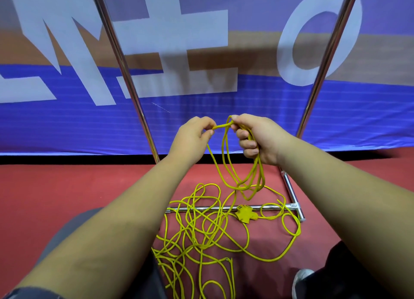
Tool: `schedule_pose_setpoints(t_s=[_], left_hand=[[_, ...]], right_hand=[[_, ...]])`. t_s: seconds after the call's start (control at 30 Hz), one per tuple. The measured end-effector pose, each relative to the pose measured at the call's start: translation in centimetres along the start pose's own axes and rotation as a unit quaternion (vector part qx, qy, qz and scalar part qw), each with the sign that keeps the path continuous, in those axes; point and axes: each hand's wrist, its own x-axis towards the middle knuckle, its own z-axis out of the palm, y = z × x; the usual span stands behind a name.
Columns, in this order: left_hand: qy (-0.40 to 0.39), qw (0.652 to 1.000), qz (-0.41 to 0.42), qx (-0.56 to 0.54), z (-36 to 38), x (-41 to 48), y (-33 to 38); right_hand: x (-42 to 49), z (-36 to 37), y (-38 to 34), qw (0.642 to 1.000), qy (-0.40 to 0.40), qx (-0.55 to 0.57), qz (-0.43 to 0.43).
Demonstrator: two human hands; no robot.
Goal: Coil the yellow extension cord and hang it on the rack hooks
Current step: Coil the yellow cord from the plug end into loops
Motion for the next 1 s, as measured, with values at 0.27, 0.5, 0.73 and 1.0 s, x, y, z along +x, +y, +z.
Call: schedule_pose_setpoints(t_s=[0.27, 0.5, 0.73, 1.0], left_hand=[[-0.097, 0.992, -0.054, -0.054, 0.3, 0.3, -1.0], [-0.159, 0.977, -0.067, -0.124, -1.0, 0.4, -1.8], [-0.189, 0.973, -0.101, -0.085, -5.0, 1.3, -2.1], [-0.193, 0.951, -0.225, -0.09, -10.1, 2.1, -4.1]], right_hand=[[-0.5, -0.1, 0.1, 0.997, -0.072, -0.036, 0.015], [-1.1, 0.4, 0.4, 0.983, -0.17, -0.055, 0.038], [-1.1, 0.8, -0.1, 0.987, -0.144, -0.07, 0.031], [-1.1, 1.0, -2.2, 0.994, -0.109, 0.012, -0.01]])
